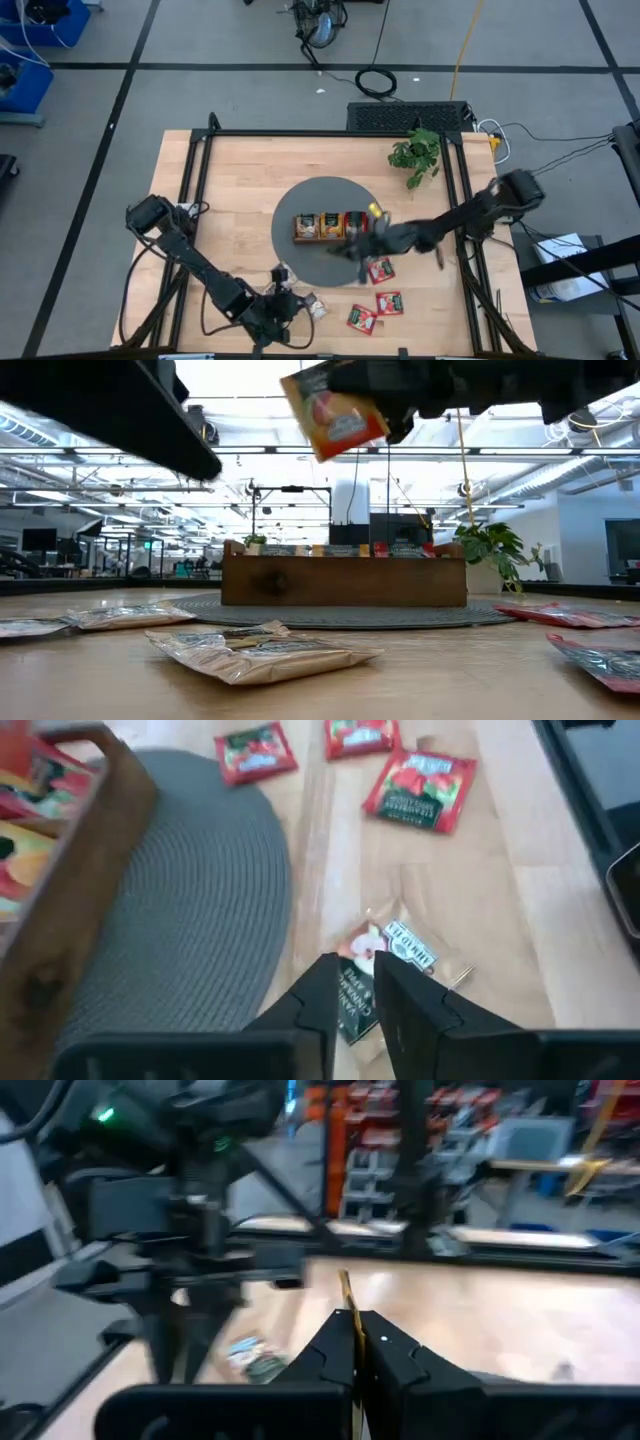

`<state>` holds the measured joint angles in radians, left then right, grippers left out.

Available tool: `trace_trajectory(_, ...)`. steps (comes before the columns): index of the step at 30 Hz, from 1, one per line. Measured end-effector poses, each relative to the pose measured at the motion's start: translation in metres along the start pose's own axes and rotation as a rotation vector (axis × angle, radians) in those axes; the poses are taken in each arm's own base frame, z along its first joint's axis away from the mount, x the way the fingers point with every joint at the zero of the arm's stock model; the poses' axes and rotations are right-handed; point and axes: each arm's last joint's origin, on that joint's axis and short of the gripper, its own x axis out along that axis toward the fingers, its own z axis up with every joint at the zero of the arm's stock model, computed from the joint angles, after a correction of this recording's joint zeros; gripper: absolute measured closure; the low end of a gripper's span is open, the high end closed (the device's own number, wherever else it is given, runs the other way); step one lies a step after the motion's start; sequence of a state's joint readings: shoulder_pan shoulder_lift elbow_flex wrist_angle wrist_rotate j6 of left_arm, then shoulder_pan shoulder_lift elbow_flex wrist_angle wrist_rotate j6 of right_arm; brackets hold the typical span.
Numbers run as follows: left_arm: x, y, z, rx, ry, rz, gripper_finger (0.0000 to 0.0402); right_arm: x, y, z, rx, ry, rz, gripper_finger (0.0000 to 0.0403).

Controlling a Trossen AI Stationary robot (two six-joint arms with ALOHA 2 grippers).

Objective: Pick & Place Tea
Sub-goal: Put the yellow tea bag into the middle section of the wooden organizer

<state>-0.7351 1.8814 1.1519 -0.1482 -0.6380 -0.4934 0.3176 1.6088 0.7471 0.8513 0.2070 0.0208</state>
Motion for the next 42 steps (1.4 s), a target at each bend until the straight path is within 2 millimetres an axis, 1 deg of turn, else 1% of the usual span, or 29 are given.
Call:
trace_trajectory(3, -0.006, -0.002, 0.000, 0.005, -0.018, 0.032, 0.0339, -0.015, -0.020, 0.004, 0.018, -0.070, -0.055, 0.0403)
trace_trajectory(4, -0.007, -0.002, -0.001, 0.016, -0.019, 0.044, 0.0341, -0.018, -0.028, 0.002, 0.045, -0.090, -0.076, 0.0403)
trace_trajectory(7, -0.008, -0.002, -0.001, 0.020, -0.028, 0.060, 0.0349, -0.025, -0.043, -0.014, 0.157, -0.121, -0.117, 0.0403)
trace_trajectory(9, -0.009, -0.002, -0.001, 0.022, -0.029, 0.064, 0.0354, -0.026, -0.047, -0.024, 0.185, -0.158, -0.129, 0.0403)
trace_trajectory(12, -0.008, -0.002, -0.001, 0.023, -0.024, 0.052, 0.0360, -0.023, -0.049, -0.036, 0.217, -0.195, -0.127, 0.0403)
trace_trajectory(15, -0.008, -0.002, -0.002, 0.020, -0.017, 0.053, 0.0361, -0.017, -0.049, -0.053, 0.196, -0.162, -0.141, 0.0403)
trace_trajectory(19, -0.008, -0.002, -0.002, 0.021, -0.018, 0.052, 0.0360, -0.013, -0.051, -0.070, 0.195, -0.156, -0.220, 0.0403)
trace_trajectory(26, -0.008, -0.002, -0.002, 0.017, -0.016, 0.049, 0.0360, -0.003, -0.056, -0.093, 0.207, -0.127, -0.296, 0.0403)
trace_trajectory(30, -0.008, -0.002, -0.002, 0.017, -0.017, 0.051, 0.0360, 0.001, -0.060, -0.100, 0.189, -0.115, -0.347, 0.0403)
trace_trajectory(34, -0.008, -0.002, -0.002, 0.016, -0.018, 0.053, 0.0360, 0.001, -0.059, -0.104, 0.178, -0.099, -0.348, 0.0403)
trace_trajectory(42, -0.008, -0.002, -0.002, 0.013, -0.017, 0.053, 0.0360, 0.001, -0.056, -0.107, 0.188, -0.075, -0.340, 0.0403)
